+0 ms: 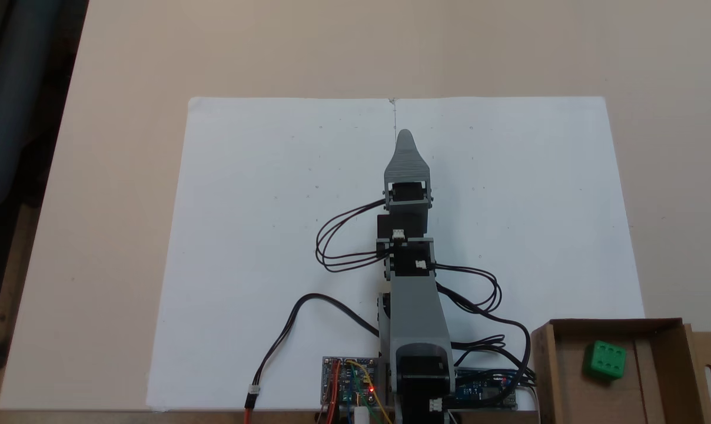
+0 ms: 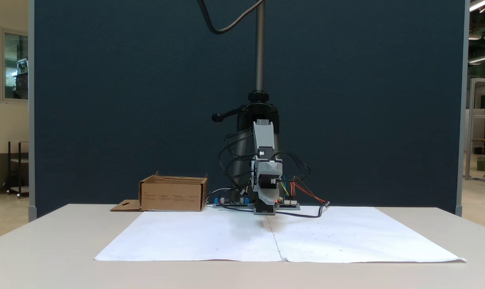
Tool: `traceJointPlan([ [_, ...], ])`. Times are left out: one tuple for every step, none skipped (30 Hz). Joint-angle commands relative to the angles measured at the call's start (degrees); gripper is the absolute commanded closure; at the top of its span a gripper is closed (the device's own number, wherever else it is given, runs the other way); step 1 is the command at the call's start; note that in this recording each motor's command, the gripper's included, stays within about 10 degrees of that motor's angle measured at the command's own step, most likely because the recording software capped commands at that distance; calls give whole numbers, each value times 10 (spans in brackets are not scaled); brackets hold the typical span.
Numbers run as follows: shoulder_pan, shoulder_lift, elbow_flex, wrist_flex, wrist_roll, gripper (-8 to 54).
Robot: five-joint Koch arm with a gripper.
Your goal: Grasp a green dice and put it in the bin.
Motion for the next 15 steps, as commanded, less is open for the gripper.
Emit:
traceJointPlan([
  [-15, 65, 12, -94, 29, 11],
  [-15, 65, 26, -113, 29, 11],
  [-15, 65, 40, -128, 28, 11],
  [-15, 65, 53, -145, 28, 11],
  [-14, 65, 67, -162, 27, 11],
  [-14, 65, 81, -180, 23, 11],
  [-14, 65, 92, -194, 13, 11],
  [-14, 65, 104, -213, 10, 11],
  [-13, 65, 112, -227, 9, 10],
  [-12, 65, 120, -248, 6, 10],
  [-11, 65, 127, -265, 2, 10],
  [-9, 64, 129, -282, -7, 10],
  [-6, 65, 129, -298, -9, 10],
  [-4, 65, 129, -316, -10, 10],
  [-1, 65, 129, -334, -10, 10],
])
